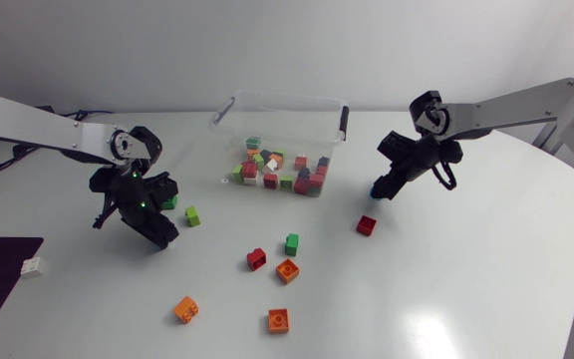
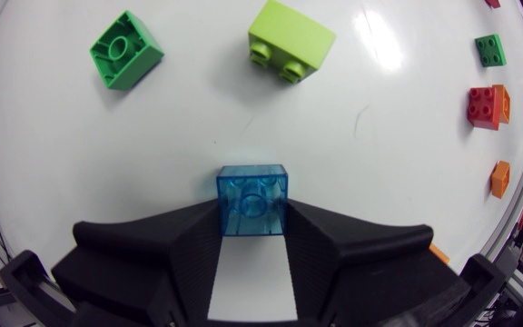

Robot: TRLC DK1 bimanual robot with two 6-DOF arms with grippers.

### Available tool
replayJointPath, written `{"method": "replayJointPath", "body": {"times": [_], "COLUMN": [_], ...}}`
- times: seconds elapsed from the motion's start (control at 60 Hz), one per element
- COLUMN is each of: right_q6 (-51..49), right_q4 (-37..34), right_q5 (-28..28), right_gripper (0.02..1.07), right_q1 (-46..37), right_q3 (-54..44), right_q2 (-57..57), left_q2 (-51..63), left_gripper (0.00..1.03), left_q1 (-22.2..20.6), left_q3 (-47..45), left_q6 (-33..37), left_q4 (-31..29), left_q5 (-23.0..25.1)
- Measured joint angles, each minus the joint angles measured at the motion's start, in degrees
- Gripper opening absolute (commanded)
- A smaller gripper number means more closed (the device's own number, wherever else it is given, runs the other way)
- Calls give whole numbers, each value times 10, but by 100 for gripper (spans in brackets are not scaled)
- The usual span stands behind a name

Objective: Place the duplo bricks in the container

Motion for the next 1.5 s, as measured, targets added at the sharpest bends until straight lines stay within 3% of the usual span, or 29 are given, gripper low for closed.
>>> {"method": "replayJointPath", "body": {"times": [0.15, 0.317, 0.617, 0.8, 1.05, 1.4, 1.45, 1.5], "right_q6": [-2, -2, 17, 57, 116, 166, 171, 173], "right_q4": [-7, -23, -74, -81, -72, -60, -59, -59], "right_q5": [-4, -4, -5, -15, -20, -19, -19, -19], "right_gripper": [35, 32, 32, 32, 32, 33, 43, 62], "right_q1": [0, 0, 5, 52, 110, 143, 148, 151], "right_q3": [8, 14, 12, 15, 57, 185, 204, 218], "right_q2": [23, 23, -111, -218, -226, -142, -120, -103], "left_q2": [-6, -55, -112, -116, -112, 30, 55, 71], "left_gripper": [29, 29, 30, 30, 32, 36, 43, 59], "left_q1": [0, -2, -23, -36, -68, -85, -86, -87], "left_q3": [3, 20, 106, 177, 263, 457, 477, 489], "left_q6": [9, 13, 10, -17, -66, -97, -98, -101], "left_q4": [-10, -36, -68, -67, 6, 16, 16, 16], "left_q5": [0, 24, 112, 173, 188, 196, 196, 196]}}
